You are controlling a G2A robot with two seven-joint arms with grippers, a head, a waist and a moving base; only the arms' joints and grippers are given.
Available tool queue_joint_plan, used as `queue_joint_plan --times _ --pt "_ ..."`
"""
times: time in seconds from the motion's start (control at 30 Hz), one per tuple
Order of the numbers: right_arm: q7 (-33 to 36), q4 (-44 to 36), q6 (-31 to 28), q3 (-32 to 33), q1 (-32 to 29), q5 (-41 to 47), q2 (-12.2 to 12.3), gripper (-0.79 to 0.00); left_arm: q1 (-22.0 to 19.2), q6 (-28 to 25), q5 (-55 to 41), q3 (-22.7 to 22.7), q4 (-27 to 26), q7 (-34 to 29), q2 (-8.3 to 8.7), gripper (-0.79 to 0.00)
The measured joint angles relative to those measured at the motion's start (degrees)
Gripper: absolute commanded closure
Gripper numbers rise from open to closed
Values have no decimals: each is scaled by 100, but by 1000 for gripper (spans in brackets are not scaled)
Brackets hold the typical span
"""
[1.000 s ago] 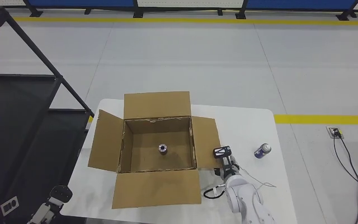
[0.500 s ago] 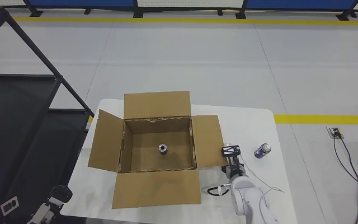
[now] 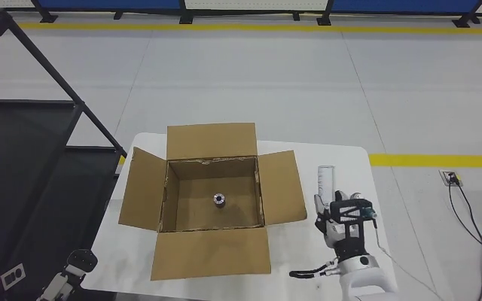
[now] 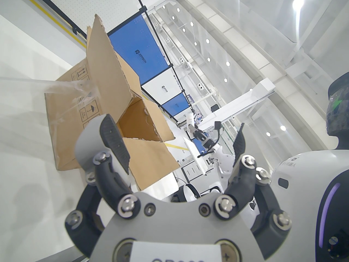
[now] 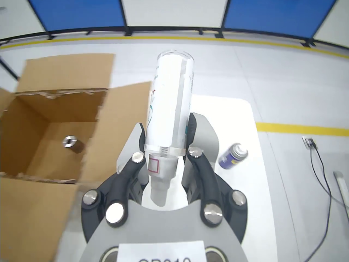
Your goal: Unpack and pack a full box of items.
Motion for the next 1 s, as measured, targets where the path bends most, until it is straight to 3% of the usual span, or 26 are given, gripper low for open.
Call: queue_joint_plan --times 0.13,0.23,0.5,0.6,0.8,1.0 --pt "771 169 -505 -785 744 -168 -50 0 0 0 0 0 0 0 0 -785" --pt "1471 802 -597 -1494 1673 -77 -170 0 0 0 0 0 0 0 0 -785" --pt "3025 4008 361 -3095 4570 264 -833 0 0 0 0 0 0 0 0 -785" --pt "3205 5073 762 -3332 5206 491 -1057 0 0 0 0 0 0 0 0 -785" --pt "3392 6097 975 -3193 5446 762 -1188 0 0 0 0 0 0 0 0 -785" --pt "3451 6412 766 -2883 5326 1010 -1177 0 0 0 0 0 0 0 0 -785"
